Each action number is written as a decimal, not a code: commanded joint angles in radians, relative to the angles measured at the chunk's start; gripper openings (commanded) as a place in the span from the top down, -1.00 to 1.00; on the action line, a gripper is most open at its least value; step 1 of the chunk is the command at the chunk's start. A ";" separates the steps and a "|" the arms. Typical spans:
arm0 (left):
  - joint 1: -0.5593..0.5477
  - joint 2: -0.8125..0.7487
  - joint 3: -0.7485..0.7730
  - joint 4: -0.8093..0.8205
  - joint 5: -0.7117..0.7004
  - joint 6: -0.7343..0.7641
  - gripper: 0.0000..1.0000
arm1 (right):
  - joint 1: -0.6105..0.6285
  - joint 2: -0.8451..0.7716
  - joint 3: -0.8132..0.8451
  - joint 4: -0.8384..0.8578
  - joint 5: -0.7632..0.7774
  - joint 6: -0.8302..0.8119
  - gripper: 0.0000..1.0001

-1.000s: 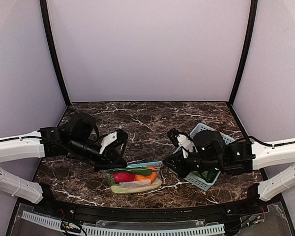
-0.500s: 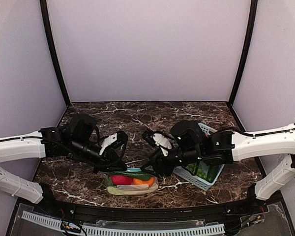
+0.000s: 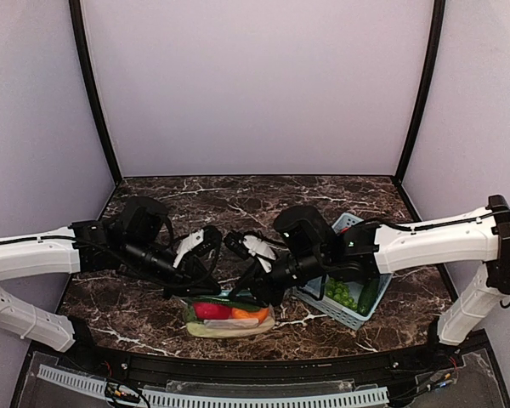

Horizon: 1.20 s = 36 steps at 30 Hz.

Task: Place the food in the zip-top bag and seal the zipper
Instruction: Hold the zipper food storage bag at the center of the board, then zip the zipper of the food storage bag.

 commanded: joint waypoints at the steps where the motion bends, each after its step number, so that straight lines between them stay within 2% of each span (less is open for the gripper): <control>1: 0.004 0.002 -0.021 0.021 0.019 -0.008 0.99 | -0.005 0.018 0.025 0.023 -0.029 0.001 0.31; 4: 0.005 0.003 -0.020 0.022 0.018 -0.008 0.99 | -0.006 0.024 0.025 0.023 -0.029 0.002 0.43; 9: 0.004 0.002 -0.020 0.022 0.017 -0.009 0.99 | -0.006 0.029 0.020 0.024 -0.014 0.007 0.98; 10: 0.004 0.001 -0.019 0.021 0.015 -0.008 0.99 | -0.006 0.025 0.016 0.022 -0.007 0.007 1.00; 25: 0.008 -0.022 -0.014 -0.057 -0.029 0.033 0.99 | -0.037 -0.120 -0.082 -0.077 0.039 -0.001 1.00; 36: 0.007 -0.006 -0.002 -0.072 -0.034 0.043 0.99 | -0.040 -0.168 -0.097 -0.160 0.056 -0.013 1.00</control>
